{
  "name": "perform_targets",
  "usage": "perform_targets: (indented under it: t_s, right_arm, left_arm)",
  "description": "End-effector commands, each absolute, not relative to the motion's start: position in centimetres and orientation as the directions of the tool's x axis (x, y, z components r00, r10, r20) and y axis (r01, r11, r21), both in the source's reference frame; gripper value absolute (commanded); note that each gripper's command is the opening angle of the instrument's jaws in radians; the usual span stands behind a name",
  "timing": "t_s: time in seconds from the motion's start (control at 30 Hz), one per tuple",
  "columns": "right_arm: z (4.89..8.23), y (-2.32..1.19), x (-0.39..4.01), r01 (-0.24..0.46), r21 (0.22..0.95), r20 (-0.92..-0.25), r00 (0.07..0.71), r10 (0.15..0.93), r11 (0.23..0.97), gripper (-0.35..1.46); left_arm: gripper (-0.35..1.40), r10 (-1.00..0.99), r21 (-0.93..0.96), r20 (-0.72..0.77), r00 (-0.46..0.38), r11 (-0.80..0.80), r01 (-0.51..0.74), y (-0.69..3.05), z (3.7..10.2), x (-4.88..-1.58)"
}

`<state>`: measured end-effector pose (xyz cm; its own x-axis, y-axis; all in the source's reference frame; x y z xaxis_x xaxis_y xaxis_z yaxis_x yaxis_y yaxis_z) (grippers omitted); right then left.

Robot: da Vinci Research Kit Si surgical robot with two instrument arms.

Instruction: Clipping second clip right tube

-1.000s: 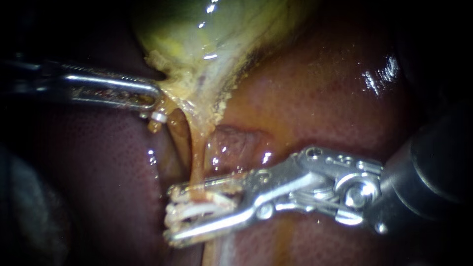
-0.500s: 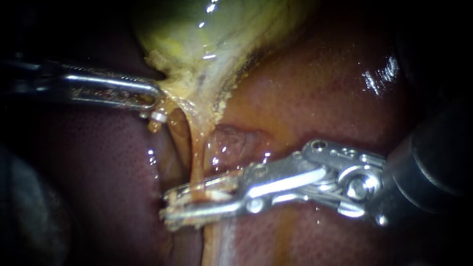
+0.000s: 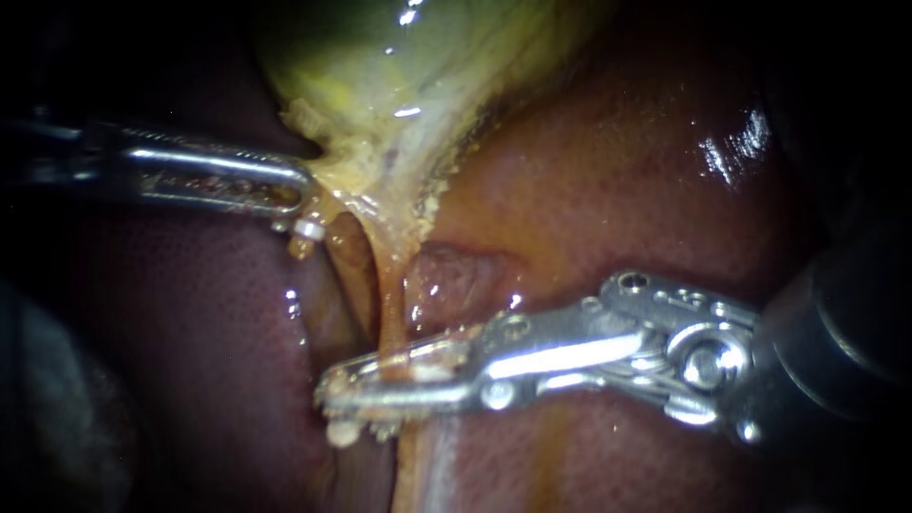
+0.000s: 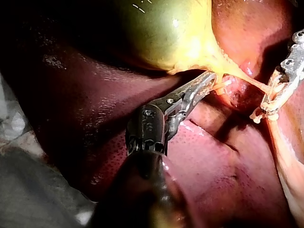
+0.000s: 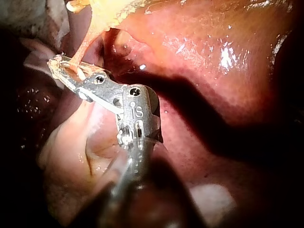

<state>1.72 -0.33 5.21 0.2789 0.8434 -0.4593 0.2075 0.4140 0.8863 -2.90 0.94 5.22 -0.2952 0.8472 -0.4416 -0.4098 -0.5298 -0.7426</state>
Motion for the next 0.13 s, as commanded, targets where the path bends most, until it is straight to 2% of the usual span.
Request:
perform_targets:
  t_s: [0.03, 0.13]
  right_arm:
    - [5.22, -0.34, 1.72, 0.207, 0.886, -0.46, 0.279, 0.843, 0.415, -0.35]
    - [5.22, -0.34, 1.72, 0.207, 0.886, -0.46, 0.279, 0.843, 0.415, -0.35]
  left_arm:
    - [-0.35, 0.847, -0.742, -0.442, -0.296, -0.53, -0.41, 0.94, 5.22, -2.9]
    - [-0.35, 0.847, -0.742, -0.442, -0.296, -0.53, -0.41, 0.94, 5.22, -2.9]
